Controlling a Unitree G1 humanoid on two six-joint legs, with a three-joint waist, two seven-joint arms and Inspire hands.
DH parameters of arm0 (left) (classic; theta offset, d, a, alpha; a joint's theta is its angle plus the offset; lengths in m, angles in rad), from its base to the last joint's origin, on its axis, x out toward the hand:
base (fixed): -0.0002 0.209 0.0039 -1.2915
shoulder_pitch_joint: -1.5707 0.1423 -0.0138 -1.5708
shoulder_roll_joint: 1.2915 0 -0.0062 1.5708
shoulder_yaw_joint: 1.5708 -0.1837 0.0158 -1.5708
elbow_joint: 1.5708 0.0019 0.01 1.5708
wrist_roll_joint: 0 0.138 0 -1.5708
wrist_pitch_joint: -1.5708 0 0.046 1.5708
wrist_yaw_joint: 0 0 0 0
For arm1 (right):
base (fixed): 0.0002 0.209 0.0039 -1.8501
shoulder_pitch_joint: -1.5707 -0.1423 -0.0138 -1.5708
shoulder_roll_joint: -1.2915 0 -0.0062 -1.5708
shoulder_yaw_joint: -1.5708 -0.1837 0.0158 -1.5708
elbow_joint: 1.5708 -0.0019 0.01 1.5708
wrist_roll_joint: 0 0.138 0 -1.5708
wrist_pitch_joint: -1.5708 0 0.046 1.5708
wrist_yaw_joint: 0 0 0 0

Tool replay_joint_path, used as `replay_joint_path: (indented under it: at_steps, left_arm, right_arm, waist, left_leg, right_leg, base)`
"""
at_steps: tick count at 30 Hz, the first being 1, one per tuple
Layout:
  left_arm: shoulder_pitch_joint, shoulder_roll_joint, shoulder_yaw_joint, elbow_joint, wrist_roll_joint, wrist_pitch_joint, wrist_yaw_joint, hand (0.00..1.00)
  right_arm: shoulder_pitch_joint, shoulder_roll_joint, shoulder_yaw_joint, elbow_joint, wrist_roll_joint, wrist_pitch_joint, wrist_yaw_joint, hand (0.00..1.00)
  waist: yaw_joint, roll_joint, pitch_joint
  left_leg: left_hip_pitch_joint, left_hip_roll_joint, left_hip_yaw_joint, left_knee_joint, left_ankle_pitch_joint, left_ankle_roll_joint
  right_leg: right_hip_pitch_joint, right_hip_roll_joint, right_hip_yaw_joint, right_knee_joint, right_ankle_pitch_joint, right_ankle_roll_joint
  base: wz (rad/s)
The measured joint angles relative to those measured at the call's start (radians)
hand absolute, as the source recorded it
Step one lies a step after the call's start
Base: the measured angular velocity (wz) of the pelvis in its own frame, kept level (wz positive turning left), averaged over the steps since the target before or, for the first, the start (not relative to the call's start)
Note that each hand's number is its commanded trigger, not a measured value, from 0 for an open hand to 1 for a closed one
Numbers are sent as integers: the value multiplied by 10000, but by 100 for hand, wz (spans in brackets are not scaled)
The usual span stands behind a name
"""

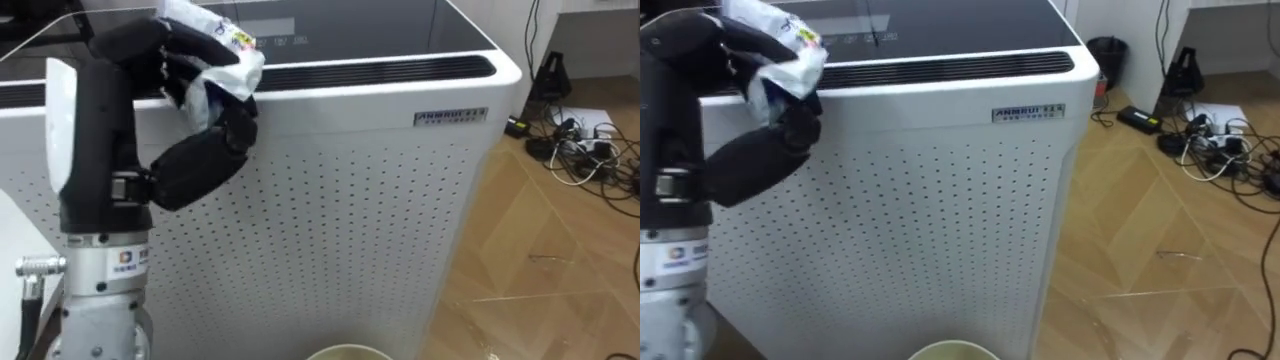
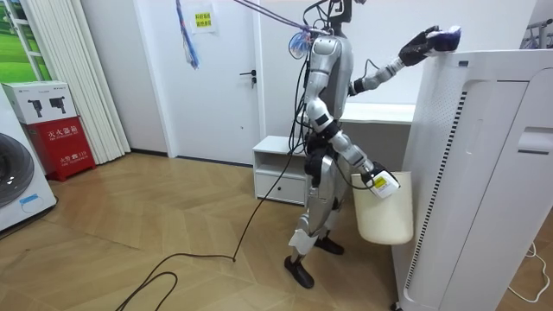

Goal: Pick garbage

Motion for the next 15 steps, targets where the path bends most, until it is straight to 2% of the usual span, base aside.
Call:
replay_joint_path:
  at_steps: [2, 5, 7, 8, 10, 15]
  left_arm:
    - [-2, -147, -464, -76, -2189, -35, -1260, 100]
    - [-3, -266, -916, -80, -3966, 67, -2530, 100]
    - [-3, -293, -1406, -81, -5152, 471, -3689, 100]
    - [-3, -302, -1483, -83, -5353, 607, -3959, 100]
    - [-11, -411, -1635, -181, -5967, 1097, -4906, 100]
    - [-322, -706, -1636, -347, -6625, 1443, -6387, 100]
  right_arm:
    - [-99, 220, 119, 0, 17, 1, 2, 100]
    - [-264, 264, 304, 76, 3, 2, 26, 100]
    - [-327, 458, 434, 202, 5, 4, 56, 100]
    - [-335, 478, 473, 230, 5, 7, 56, 100]
    - [-351, 500, 638, 244, -2, 88, 62, 100]
    - [-369, 636, 701, 244, -6, 366, 75, 100]
  waist:
    - [-41, -70, 20]
    - [-196, -83, 27]
    - [-258, -50, 25]
    - [-282, -35, 16]
    - [-328, 38, 7]
    - [-312, 84, 5]
  left_leg:
    - [-37, 6, 6, 54, -1, 0]
    - [-96, 30, -3, 78, 0, 1]
    - [-204, 47, -5, 140, -3, 4]
    - [-260, 54, -2, 166, -4, 5]
    - [-495, 94, 73, 294, -8, 12]
    - [-646, 166, 281, 394, -34, 43]
  right_leg:
    - [22, 20, -43, -15, 3, 1]
    - [-15, 20, -92, -8, 7, 4]
    - [-61, 24, -146, 24, 8, 1]
    - [-122, 23, -145, 56, 8, 1]
    - [-362, 15, -52, 180, 11, -5]
    - [-605, 20, 147, 320, 26, -29]
  base:
    - [4]
    - [7]
    - [0]
    - [4]
    - [-2]
    - [-10]
